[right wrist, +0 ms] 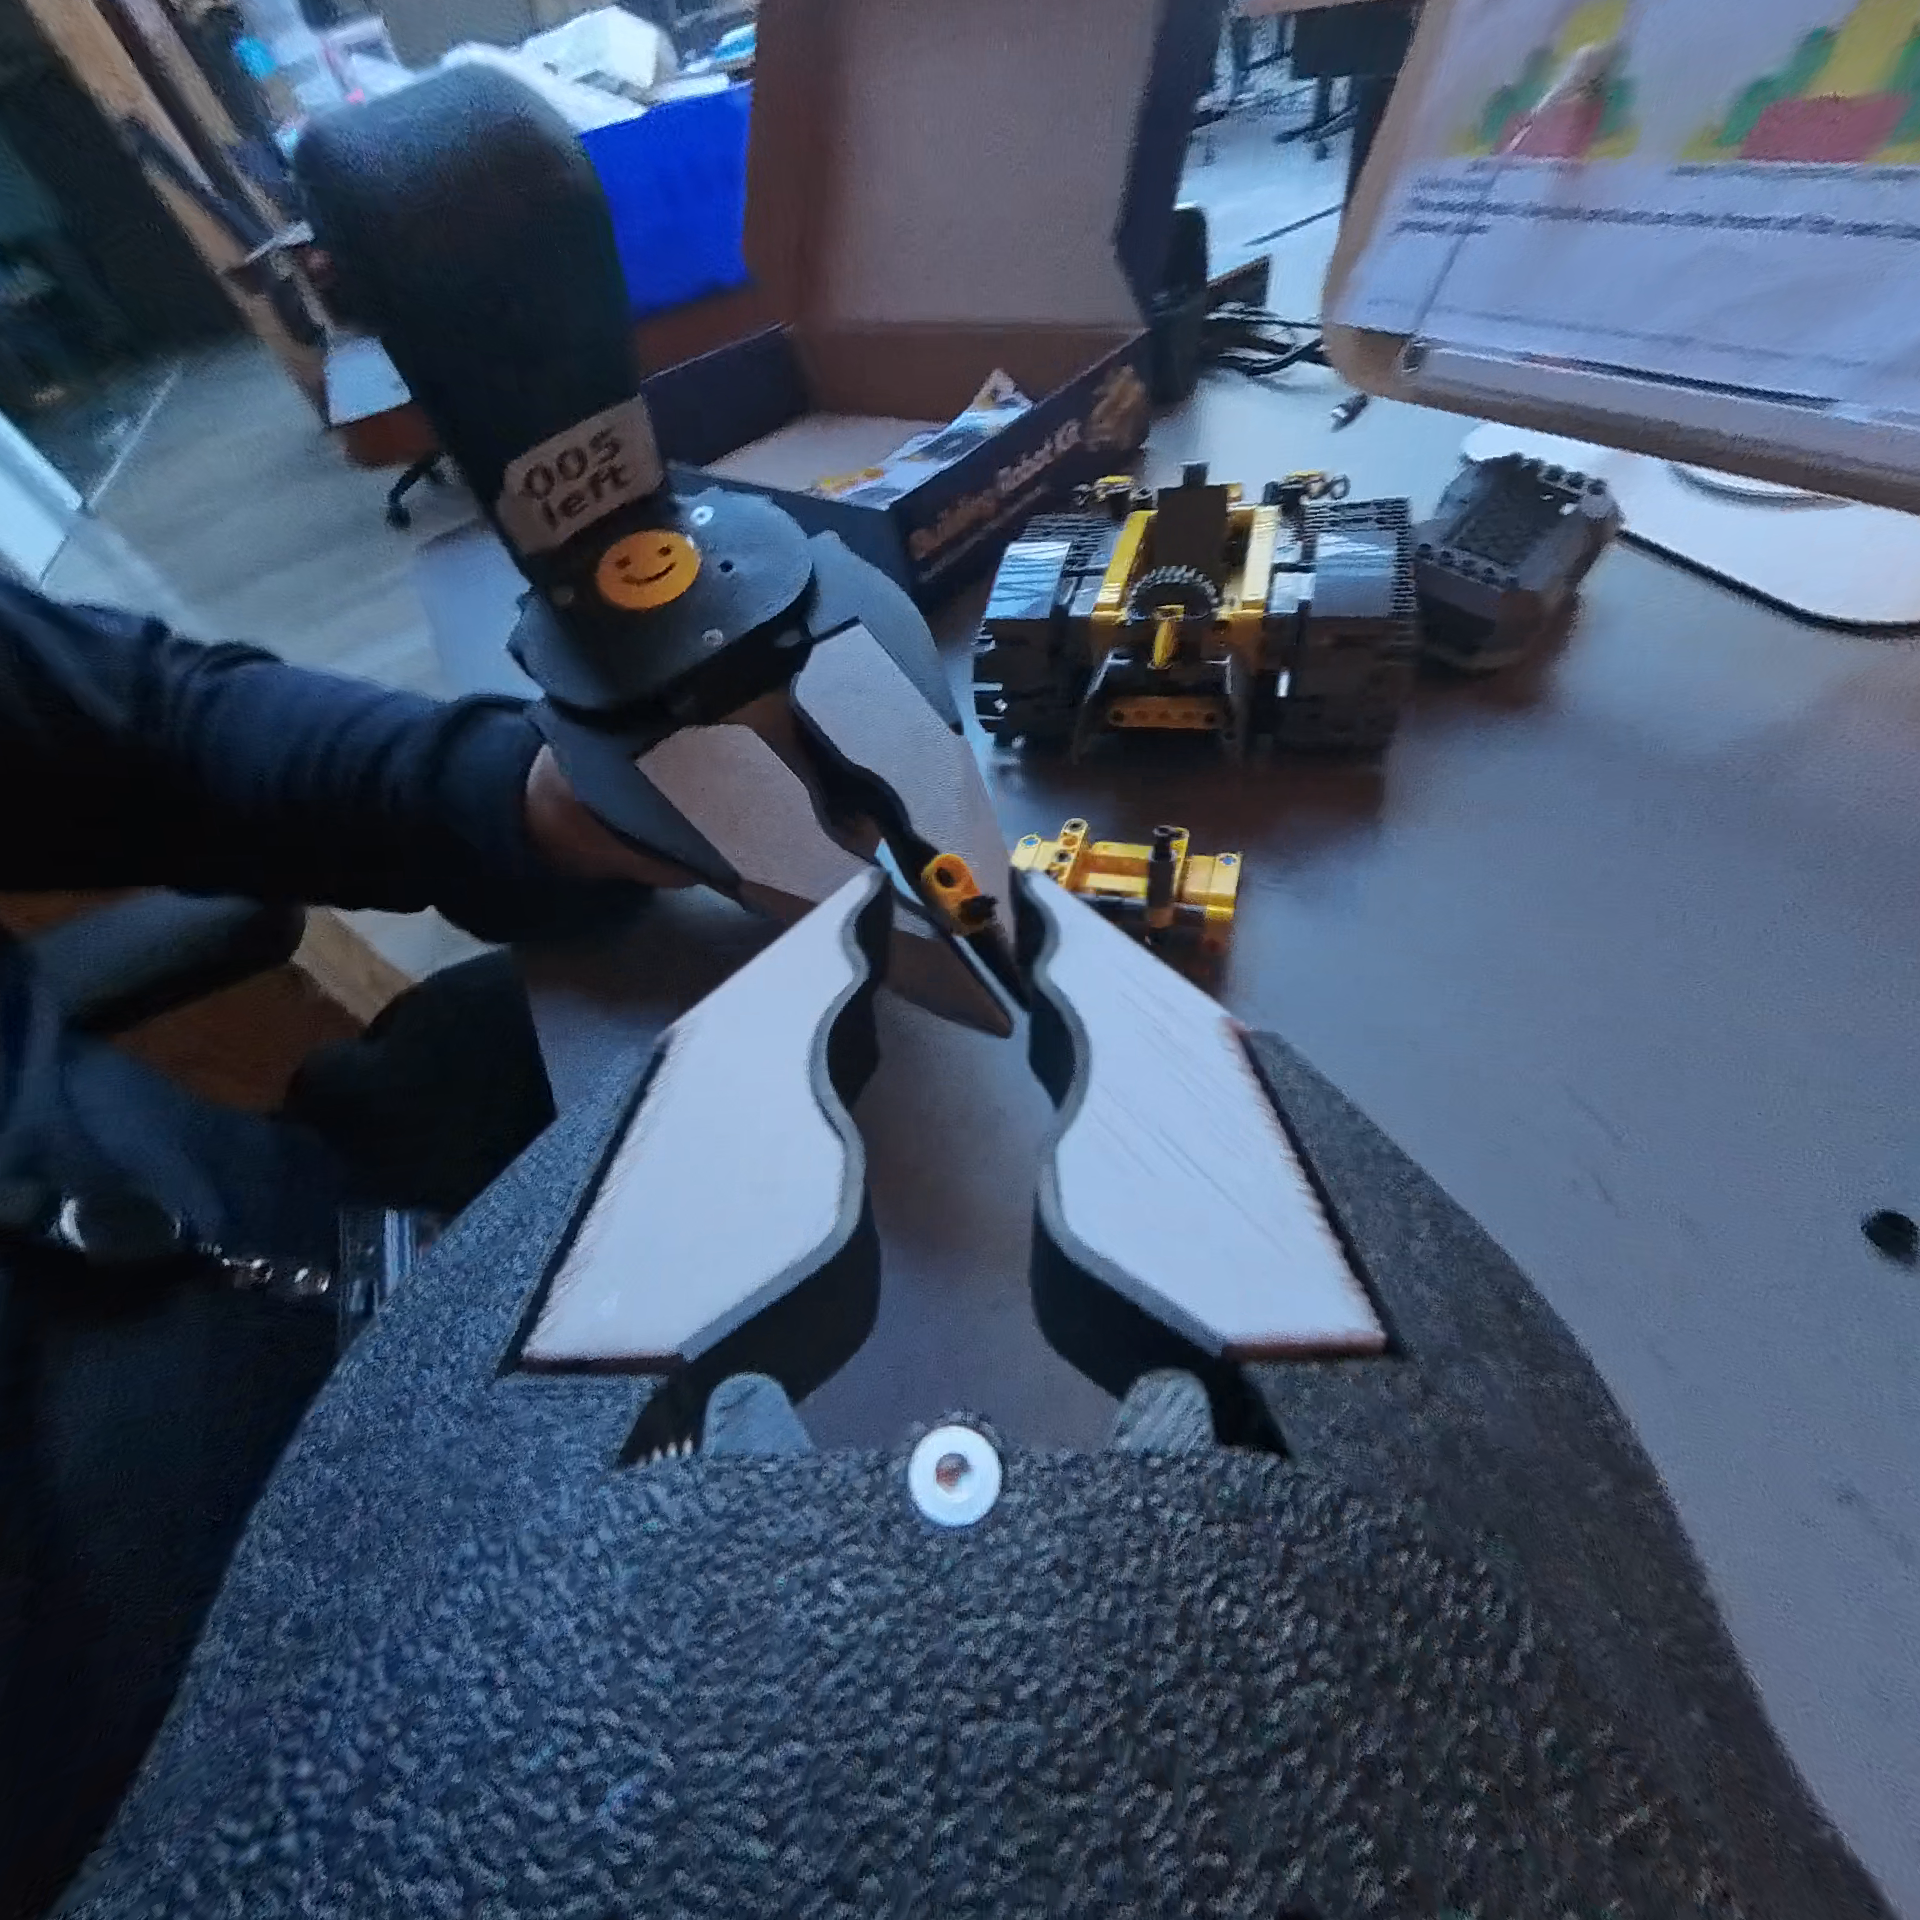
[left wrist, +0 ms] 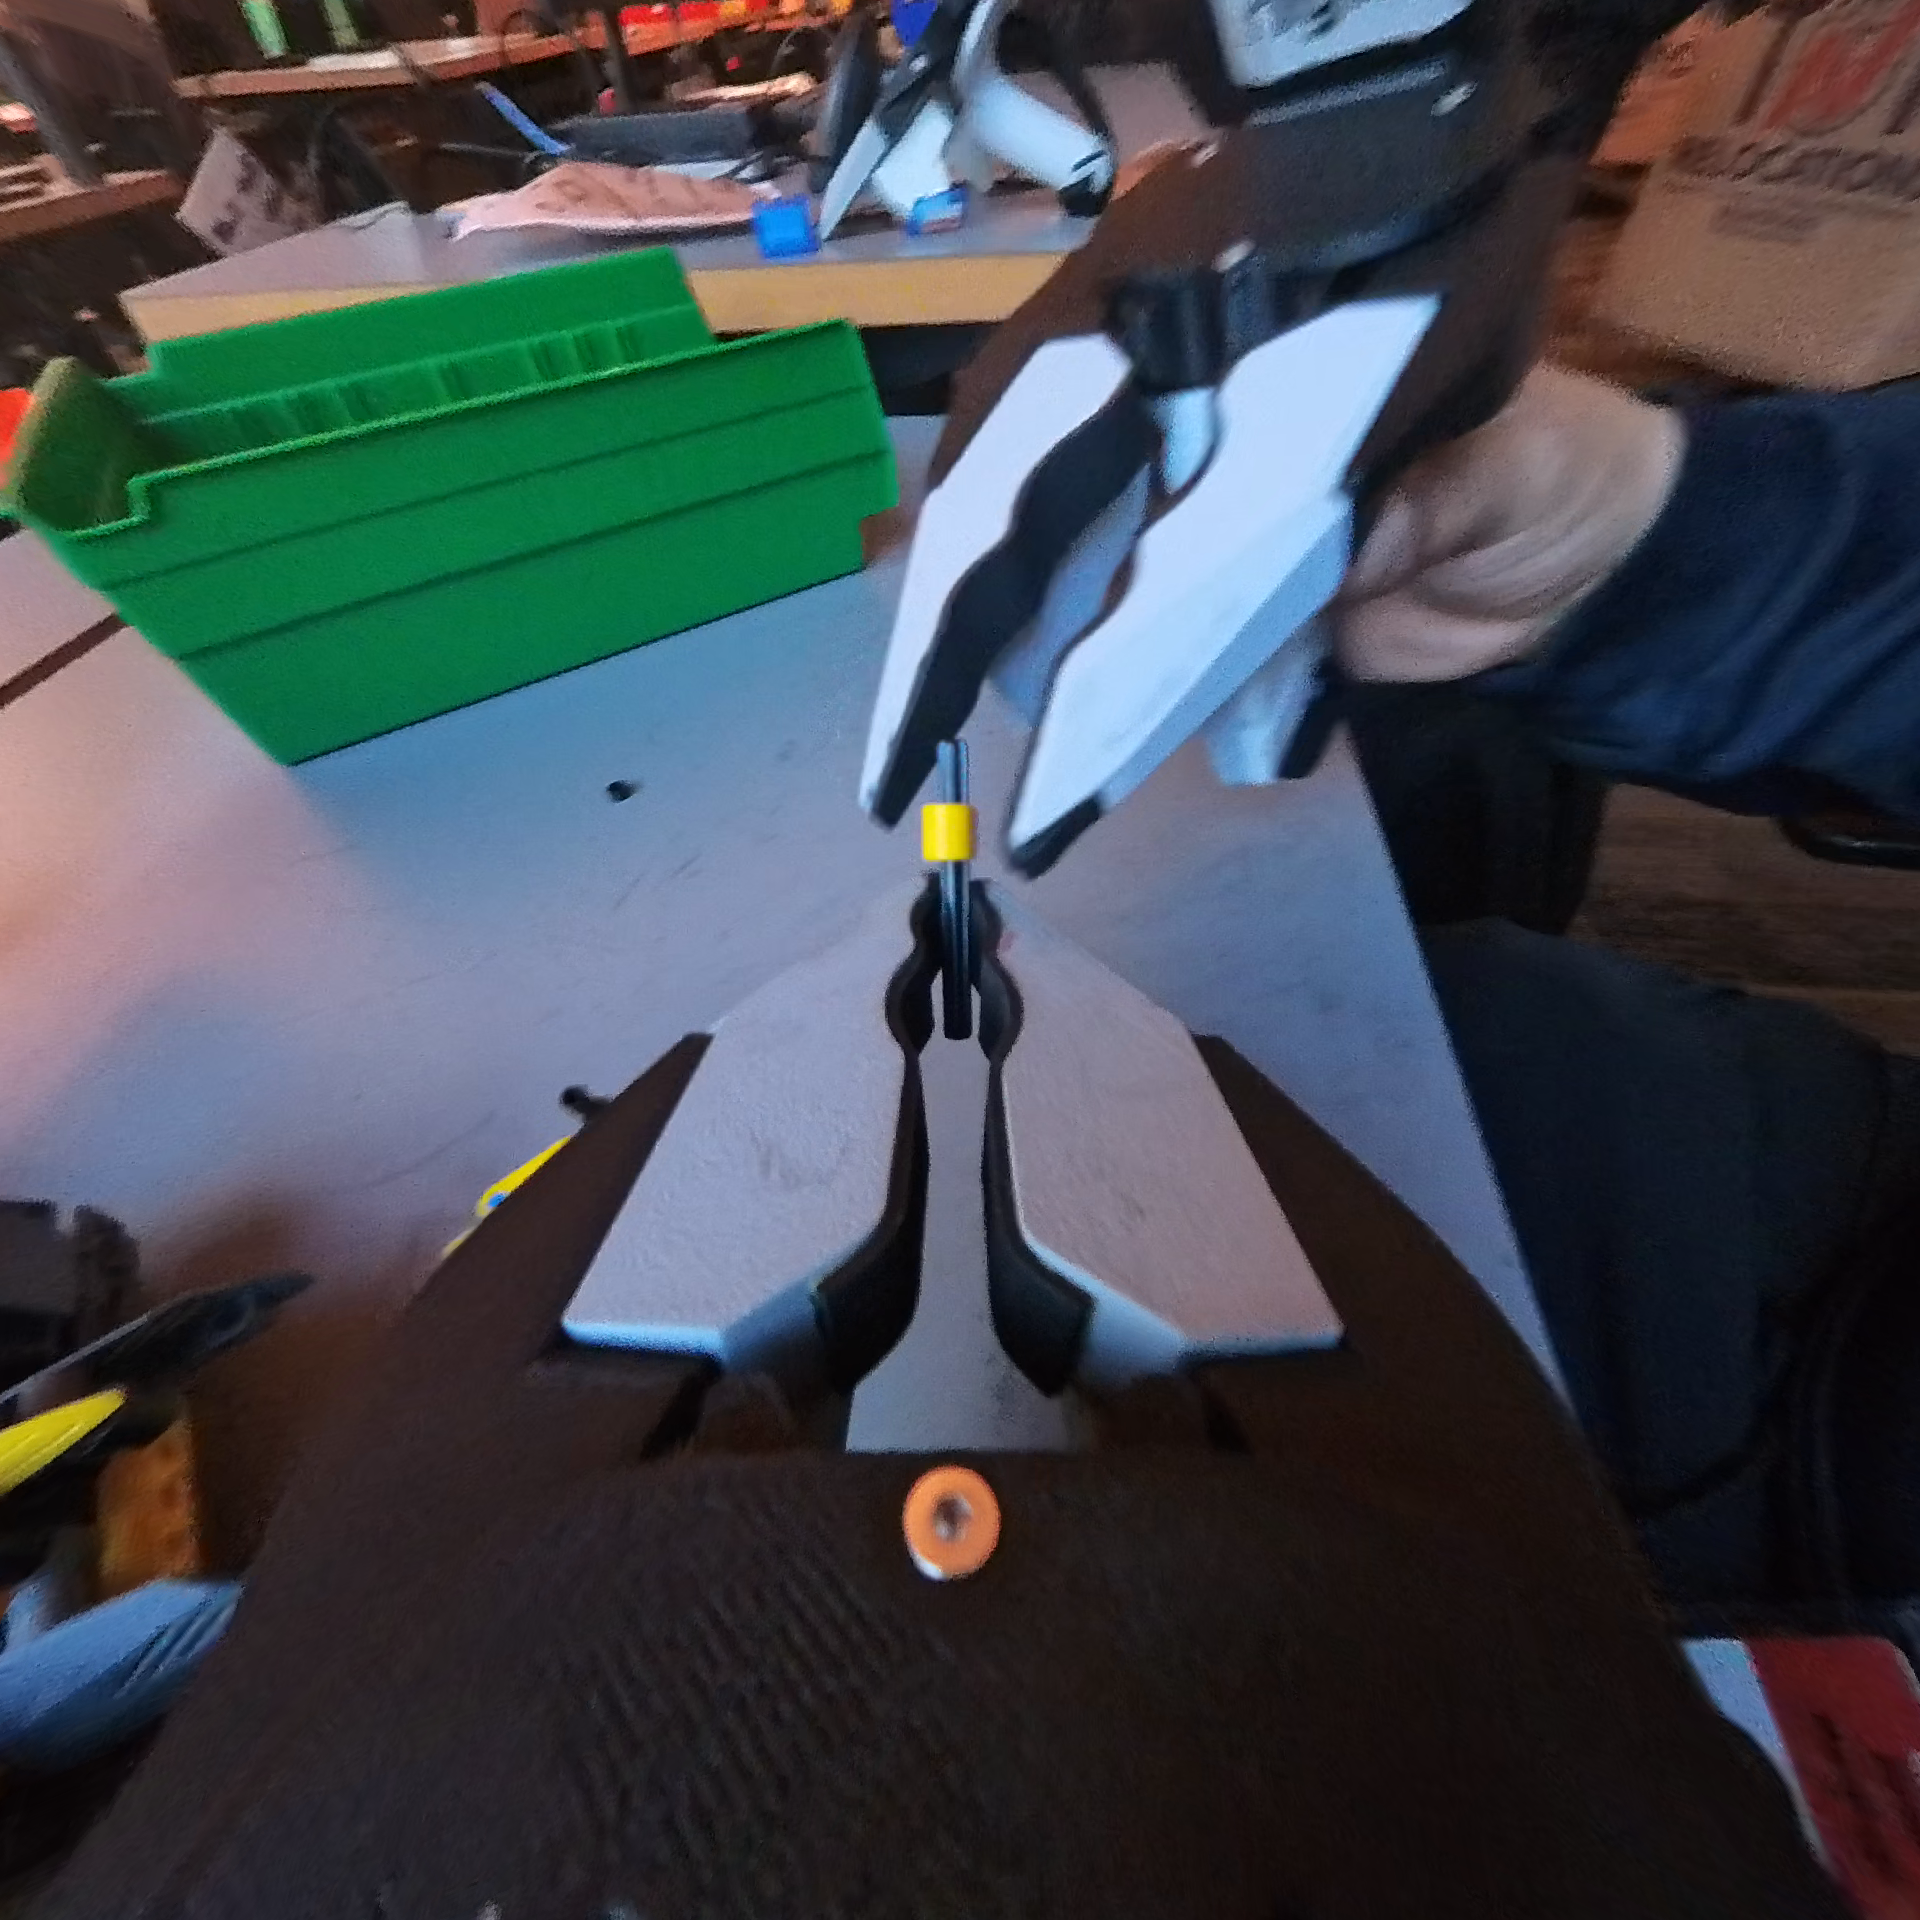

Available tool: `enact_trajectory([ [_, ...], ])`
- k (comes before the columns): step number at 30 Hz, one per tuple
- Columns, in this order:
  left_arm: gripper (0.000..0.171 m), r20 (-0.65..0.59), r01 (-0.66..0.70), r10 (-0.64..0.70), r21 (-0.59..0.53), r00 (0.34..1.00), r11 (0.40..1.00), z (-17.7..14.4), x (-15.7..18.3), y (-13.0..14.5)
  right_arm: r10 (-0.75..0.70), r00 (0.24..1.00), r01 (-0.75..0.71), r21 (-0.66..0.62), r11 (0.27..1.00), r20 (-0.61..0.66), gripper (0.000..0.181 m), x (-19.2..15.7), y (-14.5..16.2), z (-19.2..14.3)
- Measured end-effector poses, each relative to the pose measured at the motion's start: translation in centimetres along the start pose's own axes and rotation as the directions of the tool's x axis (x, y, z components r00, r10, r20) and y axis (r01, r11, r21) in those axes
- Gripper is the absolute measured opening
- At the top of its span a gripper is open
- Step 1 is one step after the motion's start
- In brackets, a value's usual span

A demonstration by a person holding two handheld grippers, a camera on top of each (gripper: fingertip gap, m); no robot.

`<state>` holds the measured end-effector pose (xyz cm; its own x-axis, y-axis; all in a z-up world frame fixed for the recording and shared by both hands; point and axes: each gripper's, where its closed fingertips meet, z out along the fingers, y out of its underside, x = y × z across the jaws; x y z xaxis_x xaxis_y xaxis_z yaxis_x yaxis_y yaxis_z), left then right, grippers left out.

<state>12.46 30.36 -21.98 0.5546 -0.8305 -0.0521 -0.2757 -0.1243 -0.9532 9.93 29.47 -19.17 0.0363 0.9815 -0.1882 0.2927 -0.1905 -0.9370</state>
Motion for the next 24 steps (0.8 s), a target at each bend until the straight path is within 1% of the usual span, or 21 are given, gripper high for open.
enact_trajectory([
  [2, 0.000, -0.071, 0.030, -0.028, 0.029, 0.997, 0.999, 0.0, 1.0, -0.5, -0.002, 1.000, 0.002, 0.002, 1.000, 0.028, 0.018, -0.3, 0.1, 0.3],
  [3, 0.000, -0.100, 0.054, -0.049, 0.040, 0.994, 0.998, -0.1, 1.2, -0.7, 0.003, 0.998, -0.004, 0.014, 1.000, 0.067, 0.008, -0.8, 0.0, 0.3],
  [4, 0.000, -0.143, 0.085, -0.077, 0.054, 0.987, 0.995, -0.2, 1.6, -0.9, 0.005, 0.996, -0.008, 0.031, 0.999, 0.092, 0.006, -1.3, -0.2, 0.3],
  [6, 0.000, -0.206, 0.152, -0.133, 0.082, 0.969, 0.985, -0.6, 2.0, -1.5, 0.009, 0.993, -0.019, 0.079, 0.997, 0.121, 0.005, -1.6, -0.5, 0.2],
  [9, 0.000, -0.279, 0.238, -0.202, 0.104, 0.939, 0.966, -0.8, 2.3, -2.0, 0.076, 0.980, -0.100, 0.125, 0.987, 0.183, 0.005, -1.9, -0.9, 0.1],
  [10, 0.000, -0.263, 0.244, -0.213, 0.092, 0.941, 0.965, -0.7, 2.1, -1.7, 0.095, 0.979, -0.118, 0.123, 0.985, 0.178, 0.005, -1.6, -0.8, 0.2],
  [11, 0.001, -0.224, 0.240, -0.217, 0.078, 0.950, 0.968, -0.5, 1.6, -1.4, 0.113, 0.983, -0.130, 0.113, 0.985, 0.147, 0.005, -1.1, -0.6, 0.4],
  [12, 0.001, -0.218, 0.255, -0.229, 0.096, 0.949, 0.962, -0.7, 1.4, -1.6, 0.134, 0.982, -0.151, 0.133, 0.980, 0.131, 0.004, -0.9, -0.9, 0.5],
  [14, 0.001, -0.245, 0.329, -0.291, 0.130, 0.925, 0.935, -1.2, 1.0, -2.4, 0.206, 0.967, -0.233, 0.199, 0.952, 0.146, 0.004, -0.9, -1.8, 0.6],
  [18, 0.000, -0.178, 0.329, -0.301, 0.162, 0.937, 0.930, -1.6, -0.3, -2.8, 0.289, 0.946, -0.320, 0.290, 0.902, 0.146, 0.004, -0.1, -2.9, 1.0],
  [21, 0.000, -0.116, 0.328, -0.312, 0.166, 0.943, 0.930, -1.7, -1.3, -2.5, 0.338, 0.935, -0.355, 0.348, 0.868, 0.111, 0.003, 0.9, -3.4, 1.2],
  [22, 0.000, -0.093, 0.322, -0.312, 0.143, 0.946, 0.936, -1.8, -1.6, -1.9, 0.368, 0.925, -0.372, 0.408, 0.834, 0.093, 0.004, 1.9, -4.0, 0.5],
  [23, 0.000, -0.079, 0.326, -0.319, 0.105, 0.944, 0.939, -1.8, -1.5, -0.8, 0.422, 0.902, -0.393, 0.573, 0.719, 0.088, 0.003, 4.3, -5.8, -2.8],
  [24, 0.000, -0.103, 0.348, -0.339, 0.084, 0.935, 0.934, -2.0, -1.1, -0.2, 0.444, 0.885, -0.413, 0.679, 0.607, 0.142, 0.003, 6.4, -7.5, -6.9],
])
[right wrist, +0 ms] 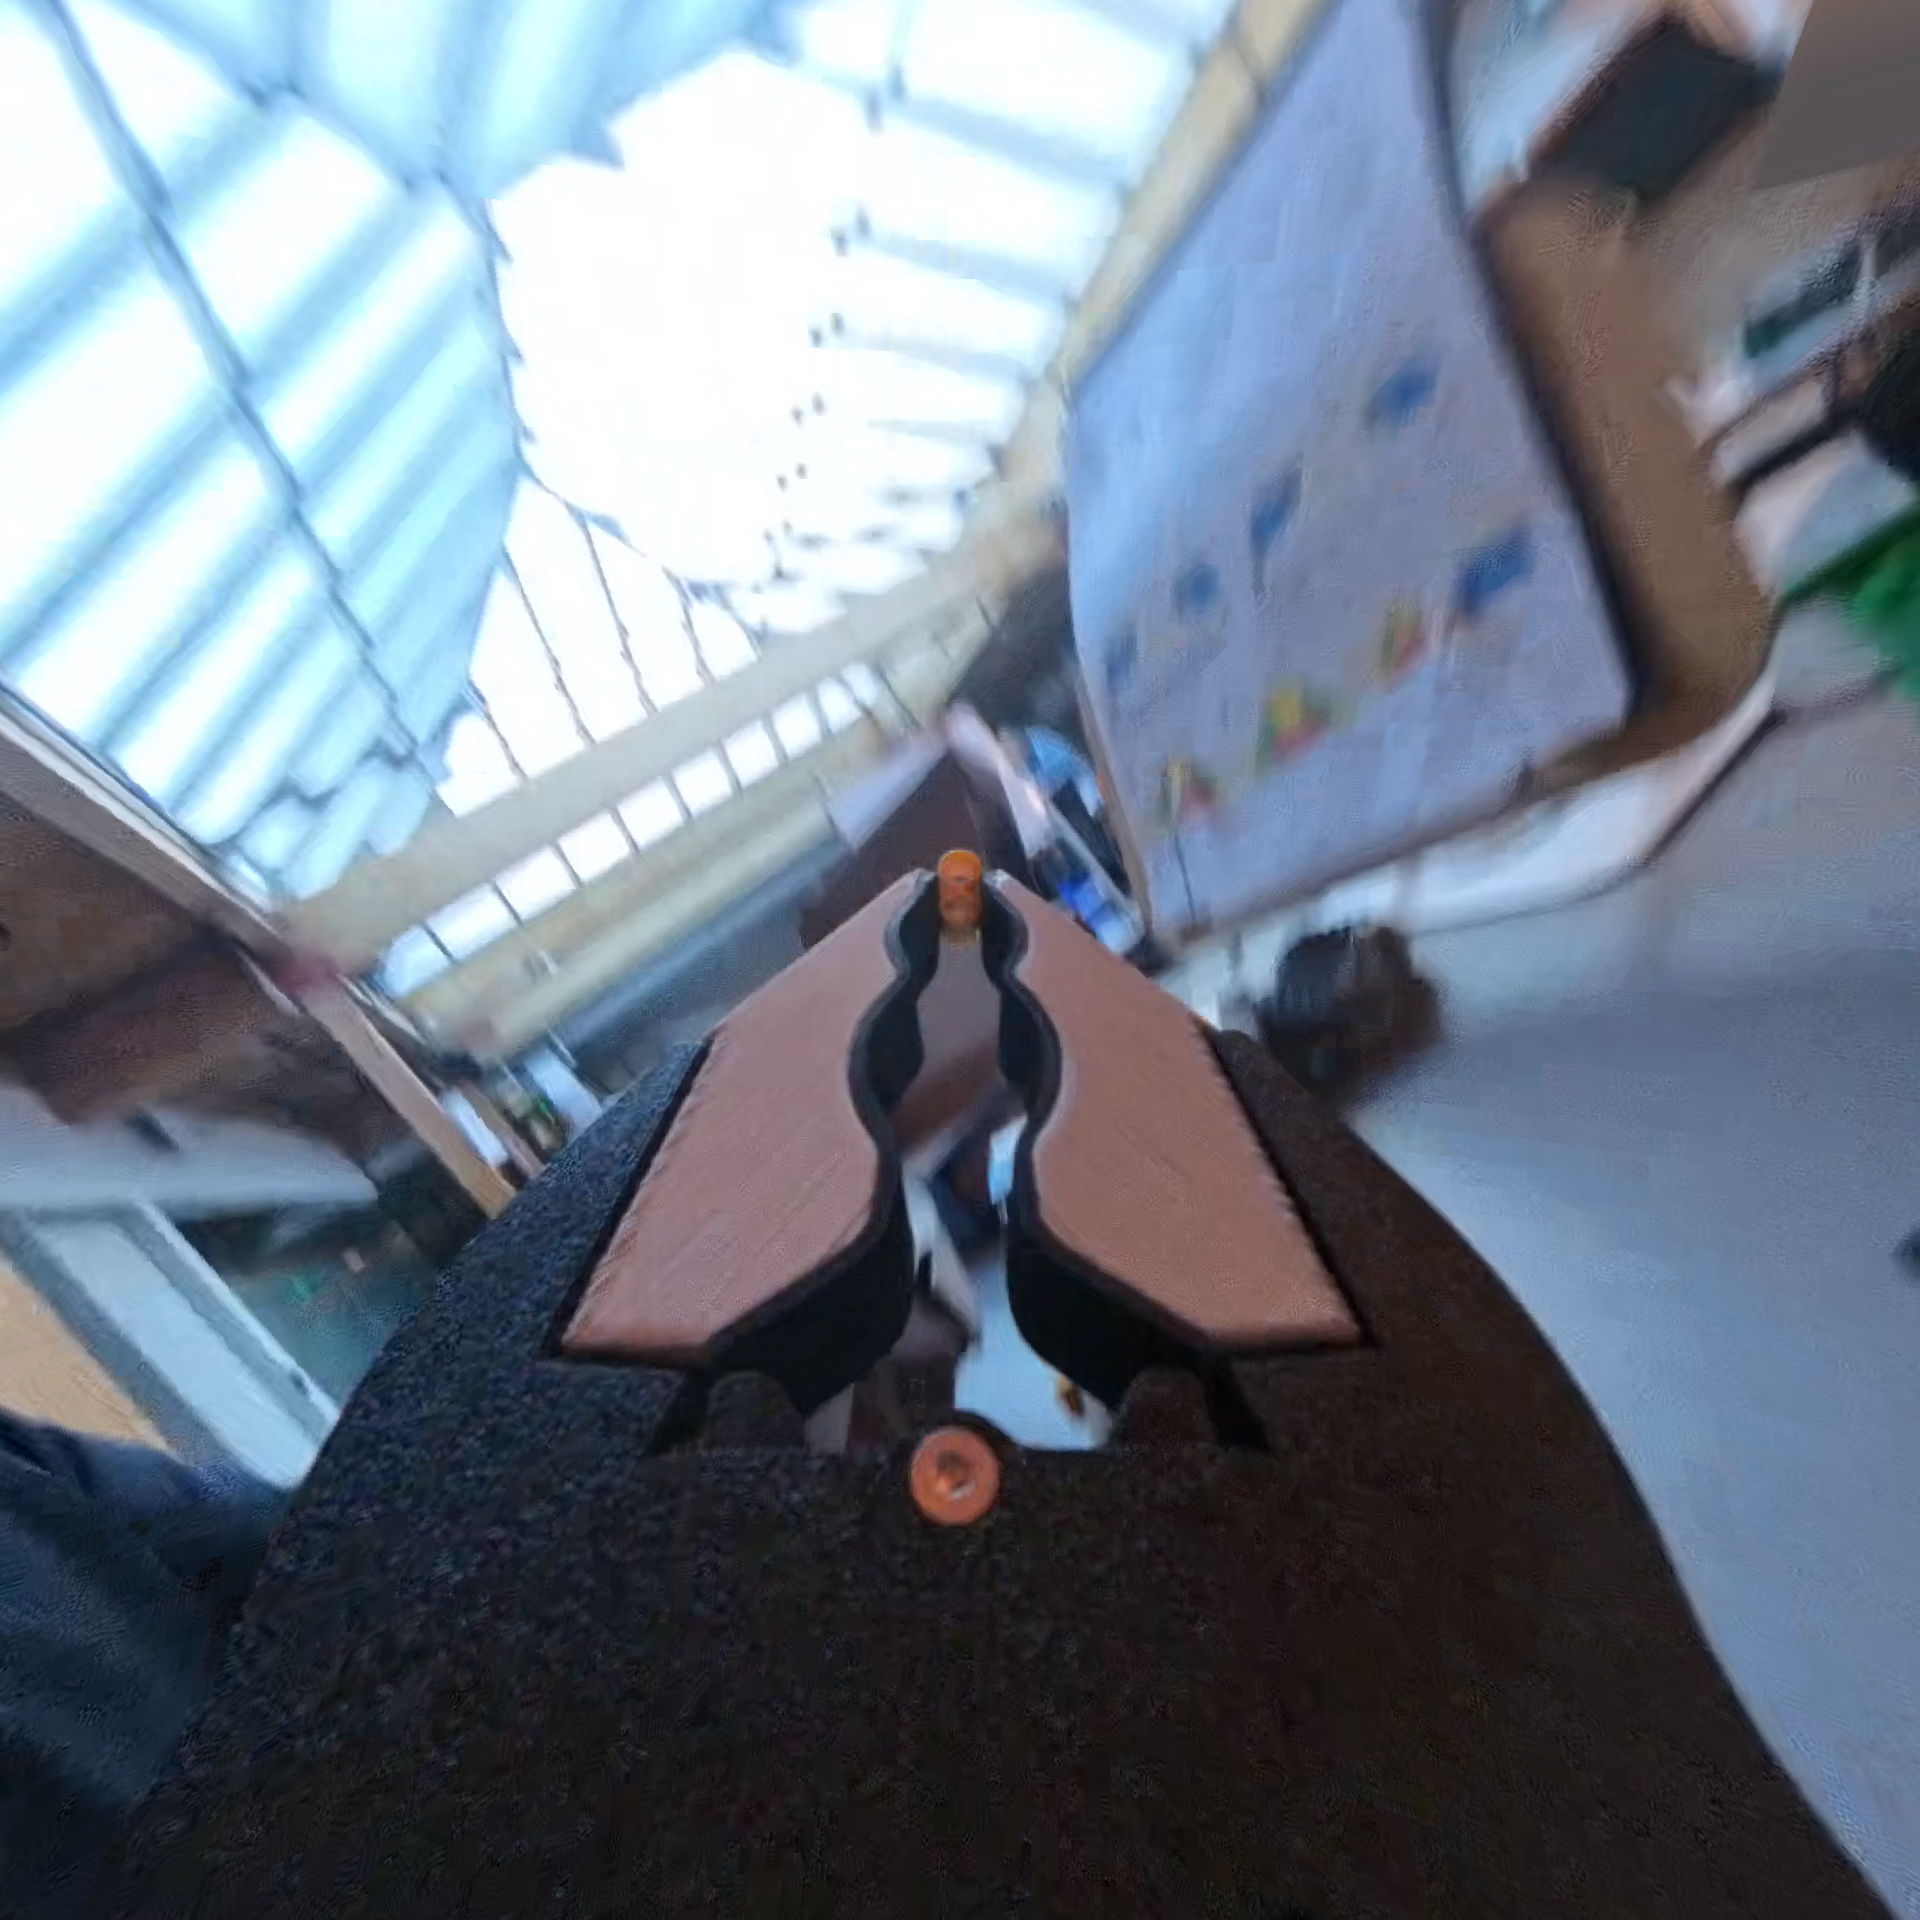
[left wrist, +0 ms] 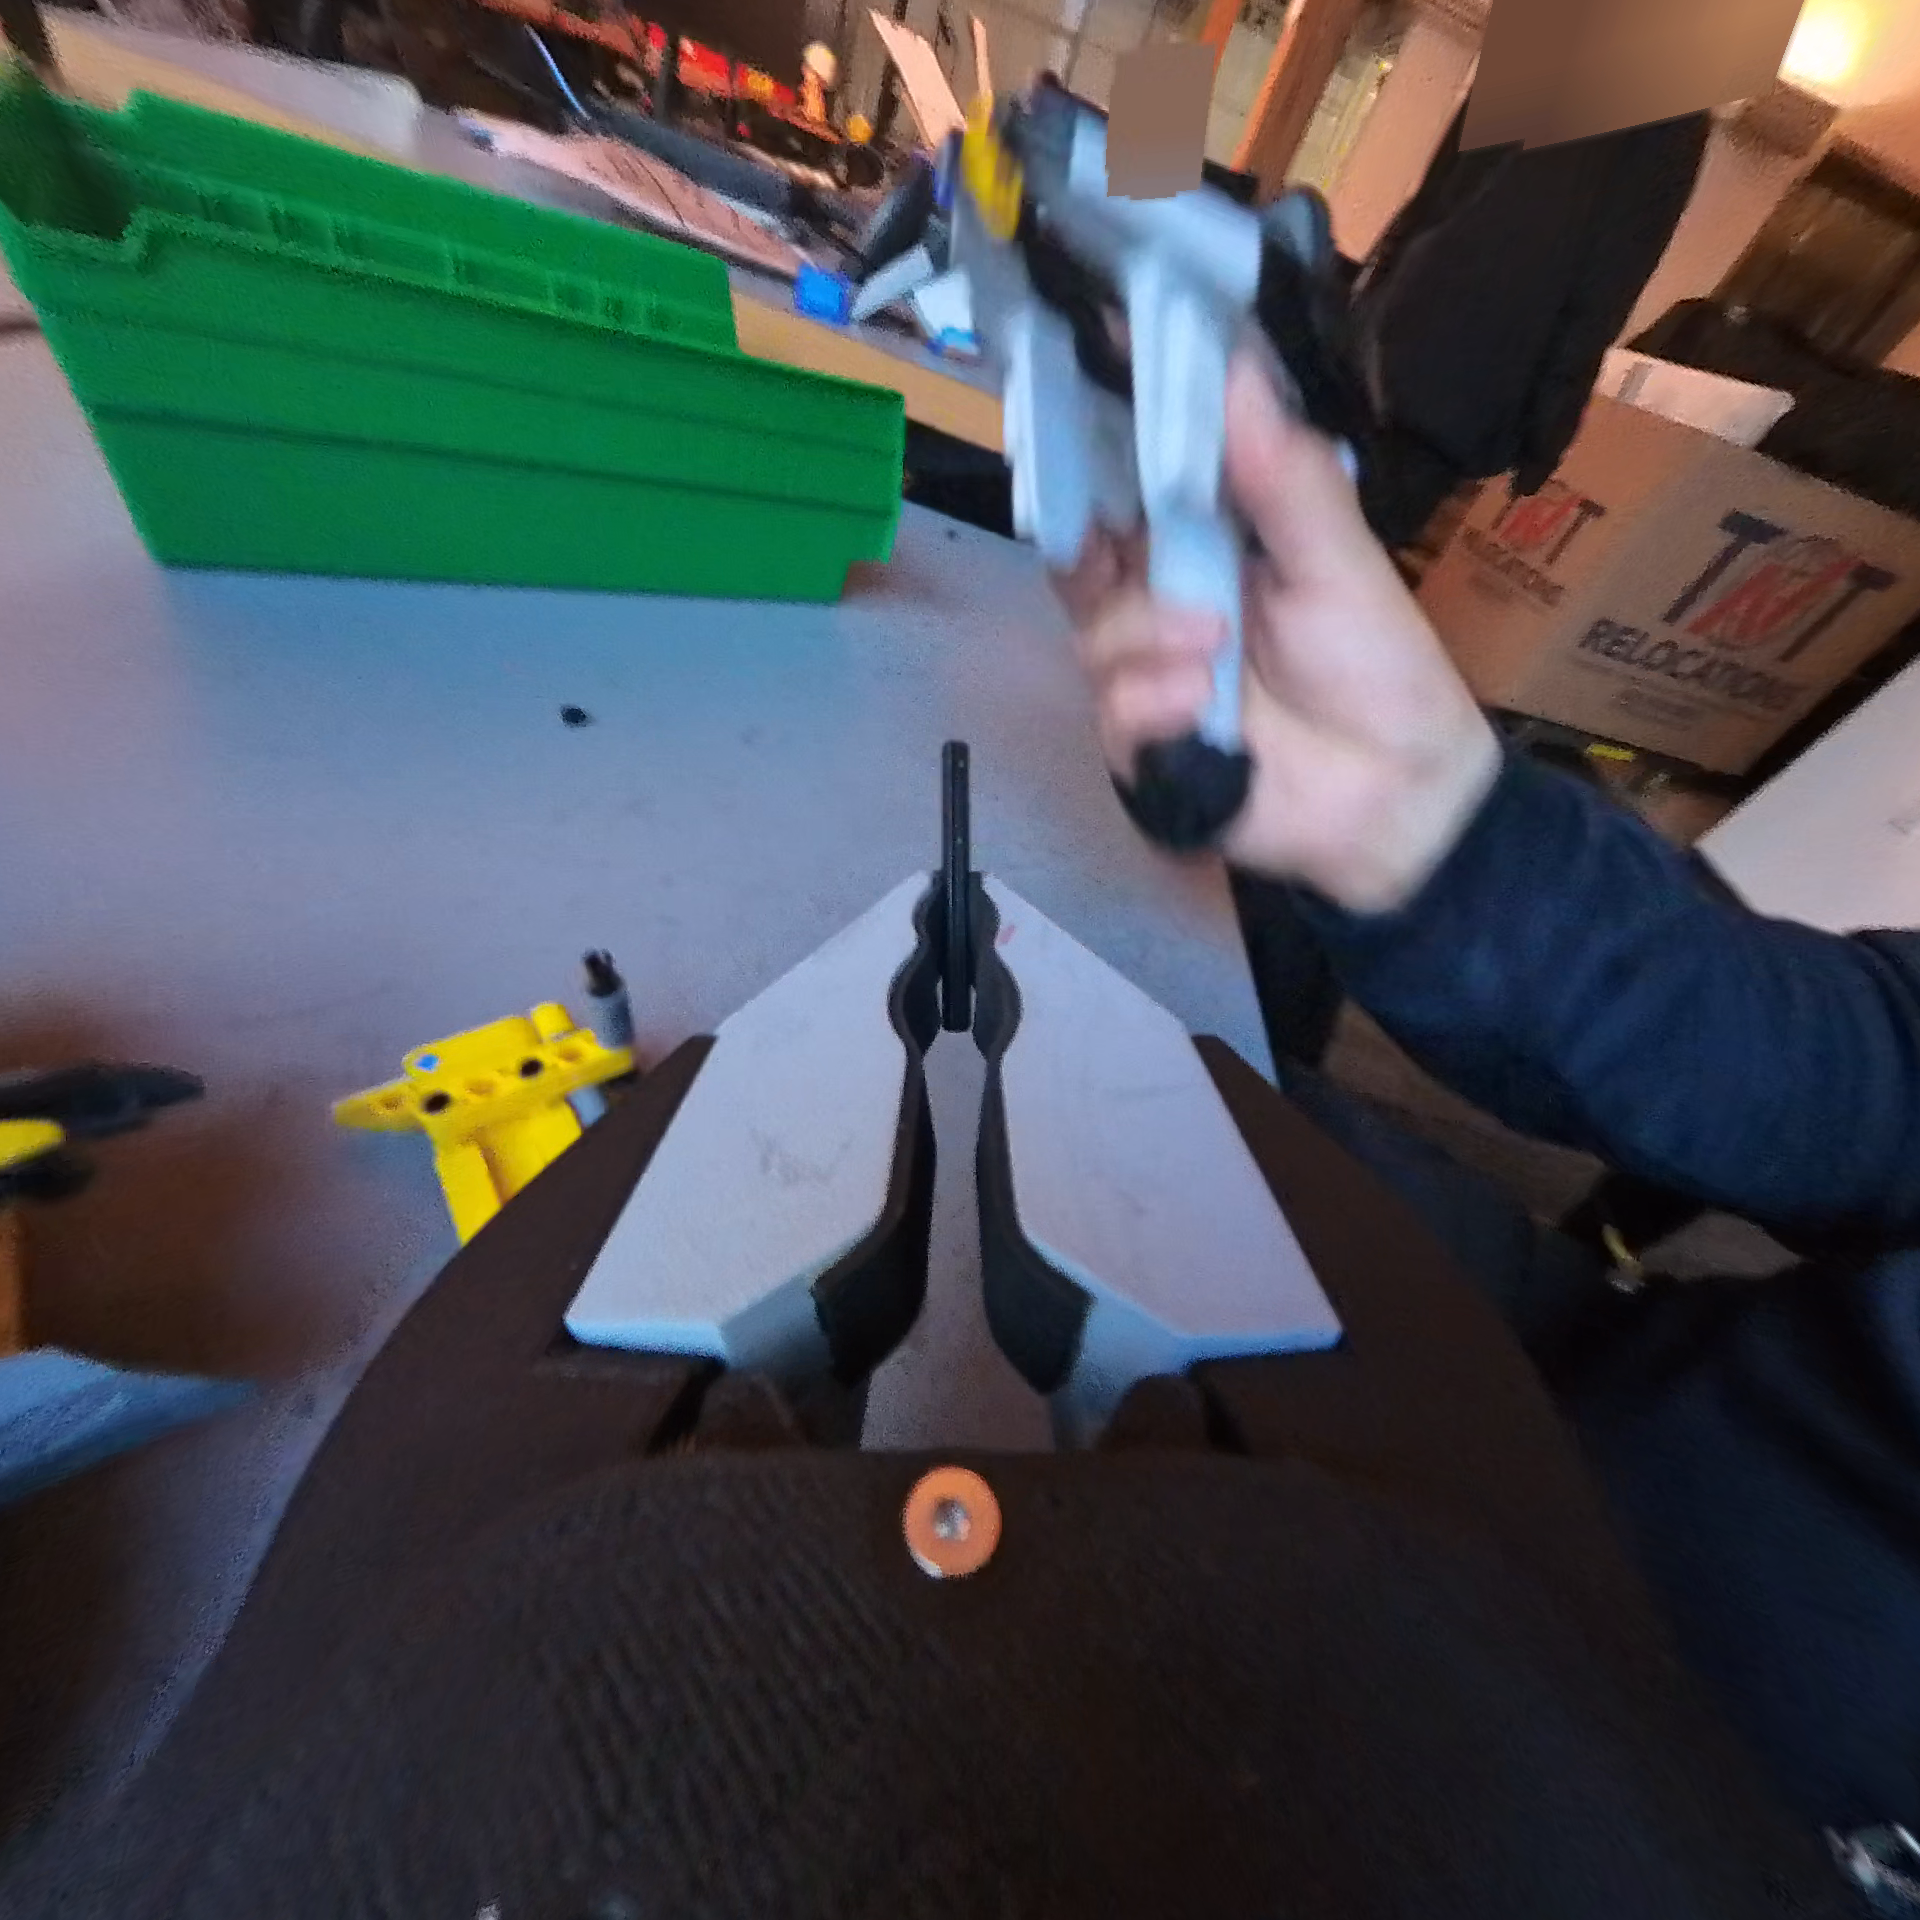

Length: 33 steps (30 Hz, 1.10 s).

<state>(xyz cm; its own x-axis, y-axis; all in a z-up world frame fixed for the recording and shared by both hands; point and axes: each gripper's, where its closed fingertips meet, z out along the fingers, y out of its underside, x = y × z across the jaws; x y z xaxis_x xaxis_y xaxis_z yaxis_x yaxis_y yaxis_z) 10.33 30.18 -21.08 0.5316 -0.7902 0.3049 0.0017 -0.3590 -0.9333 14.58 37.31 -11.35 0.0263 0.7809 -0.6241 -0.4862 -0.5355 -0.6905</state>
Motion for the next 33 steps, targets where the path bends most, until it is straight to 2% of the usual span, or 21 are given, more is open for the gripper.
enact_trajectory([
  [1, 0.000, -0.031, 0.019, -0.019, -0.013, 0.999, 1.000, -0.1, 0.4, 0.4, -0.008, 1.000, 0.007, 0.026, 1.000, 0.025, 0.003, 0.3, -2.8, -0.9],
  [2, 0.000, -0.028, 0.018, -0.018, 0.002, 0.999, 1.000, 0.0, 0.3, 0.1, -0.058, 0.998, 0.058, -0.071, 0.996, -0.002, 0.003, 0.8, -3.0, -0.9],
  [4, 0.000, -0.034, -0.008, 0.009, 0.007, 0.999, 1.000, 0.6, 0.5, -0.3, -0.261, 0.964, 0.232, -0.300, 0.925, -0.059, 0.004, 0.8, -0.6, -0.5],
  [6, 0.000, -0.065, -0.035, 0.037, 0.024, 0.997, 0.999, 1.3, 1.3, -0.9, -0.370, 0.929, 0.329, -0.418, 0.847, -0.019, 0.004, -0.7, 2.1, -0.3],
  [8, 0.000, -0.034, -0.095, 0.095, -0.002, 0.995, 0.995, 1.7, 1.1, -0.5, -0.407, 0.913, 0.377, -0.439, 0.816, 0.028, 0.004, -1.8, 3.9, -0.3],
  [12, 0.000, 0.023, -0.155, 0.156, -0.033, 0.987, 0.987, 1.4, 0.4, 0.2, -0.423, 0.906, 0.374, -0.488, 0.789, 0.011, 0.004, -0.6, 6.1, -1.6],
  [23, 0.000, 0.033, -0.084, 0.083, 0.023, 0.996, 0.996, 0.4, -0.5, -0.9, -0.488, 0.868, 0.381, -0.512, 0.770, -0.089, 0.004, 1.7, 4.3, -5.0],
  [27, 0.000, 0.033, -0.078, 0.077, 0.022, 0.996, 0.997, 0.5, -0.6, -0.9, -0.459, 0.883, 0.355, -0.496, 0.792, -0.102, 0.004, 2.0, 4.4, -5.5],
  [33, 0.000, 0.029, -0.074, 0.074, -0.001, 0.997, 0.997, 0.7, -0.7, -0.4, -0.477, 0.873, 0.363, -0.516, 0.776, -0.102, 0.004, 2.2, 4.7, -5.8],
])
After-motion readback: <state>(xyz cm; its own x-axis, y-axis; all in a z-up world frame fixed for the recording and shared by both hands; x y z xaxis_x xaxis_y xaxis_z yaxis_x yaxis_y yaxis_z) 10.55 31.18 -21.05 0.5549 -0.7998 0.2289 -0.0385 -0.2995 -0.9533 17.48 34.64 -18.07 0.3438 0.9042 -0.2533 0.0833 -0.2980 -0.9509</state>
